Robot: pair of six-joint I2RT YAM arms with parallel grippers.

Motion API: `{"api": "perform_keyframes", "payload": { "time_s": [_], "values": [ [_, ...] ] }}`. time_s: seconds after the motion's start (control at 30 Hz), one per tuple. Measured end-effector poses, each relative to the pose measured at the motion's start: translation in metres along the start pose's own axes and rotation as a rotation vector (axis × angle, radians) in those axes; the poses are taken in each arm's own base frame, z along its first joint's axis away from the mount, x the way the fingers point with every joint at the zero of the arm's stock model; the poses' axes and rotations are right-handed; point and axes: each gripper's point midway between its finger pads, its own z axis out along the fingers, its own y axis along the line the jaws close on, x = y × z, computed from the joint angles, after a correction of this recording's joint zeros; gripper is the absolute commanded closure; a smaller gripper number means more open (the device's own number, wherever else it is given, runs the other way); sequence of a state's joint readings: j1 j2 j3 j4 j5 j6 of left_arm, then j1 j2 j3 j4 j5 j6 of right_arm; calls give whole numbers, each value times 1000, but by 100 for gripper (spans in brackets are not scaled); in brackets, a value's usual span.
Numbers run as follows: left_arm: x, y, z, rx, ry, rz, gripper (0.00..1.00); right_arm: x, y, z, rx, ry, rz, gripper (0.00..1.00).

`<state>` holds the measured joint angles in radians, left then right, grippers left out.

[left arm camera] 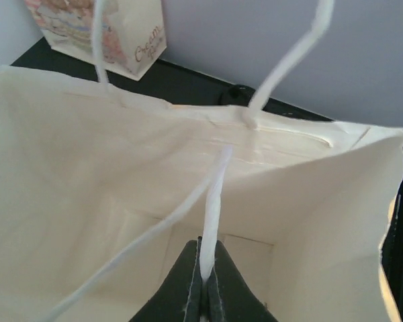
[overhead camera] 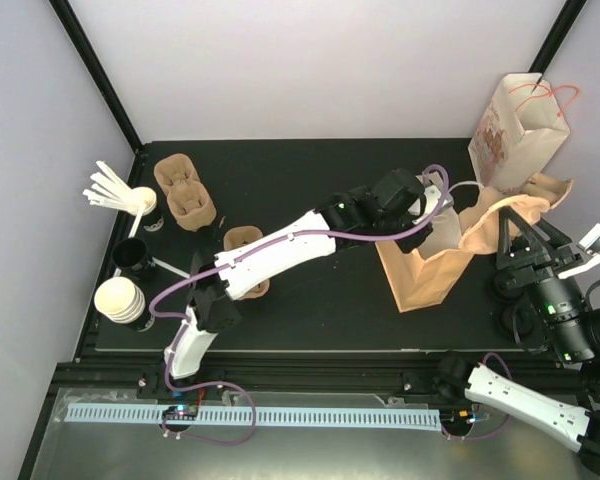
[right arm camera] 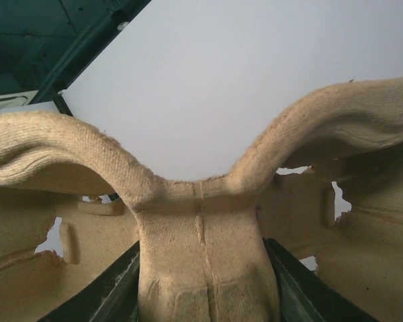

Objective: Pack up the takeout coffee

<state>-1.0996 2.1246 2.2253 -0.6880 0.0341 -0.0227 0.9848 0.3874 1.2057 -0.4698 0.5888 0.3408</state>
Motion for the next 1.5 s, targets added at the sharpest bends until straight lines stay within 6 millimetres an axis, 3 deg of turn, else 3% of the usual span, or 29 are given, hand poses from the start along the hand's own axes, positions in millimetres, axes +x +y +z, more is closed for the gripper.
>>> {"api": "perform_keyframes", "payload": {
  "time_s": [0.13,0.27,0.4,0.53,0.73,0.83,1.0,1.17,1.33,1.5],
  "values": [
    [1,5,-27,-37,1,-27,98,1,1,0,-7,3,-4,57],
    [-1,9,-87,-64,-66,-75,98,6,7,4,-25,25,-25,57],
    [-1,16,-153,-76,-205,-147,98,24,16,16,-46,93,-71,57],
    [13,25,-191,-56,-300,-208,98,49,30,26,-94,188,-120,57],
    [56,16,-204,31,-297,-212,98,95,62,46,-200,406,-208,57],
    [70,7,-216,73,-299,-199,98,127,66,55,-203,526,-255,58],
    [71,-4,-255,117,-375,-163,99,166,57,59,-166,646,-318,58],
    [73,-13,-292,153,-457,-128,98,185,51,56,-180,695,-382,58],
    [100,-21,-285,193,-415,-121,98,214,47,62,-175,785,-469,57],
    [113,-25,-273,221,-366,-116,98,237,38,64,-160,866,-548,57]
  ]
}}
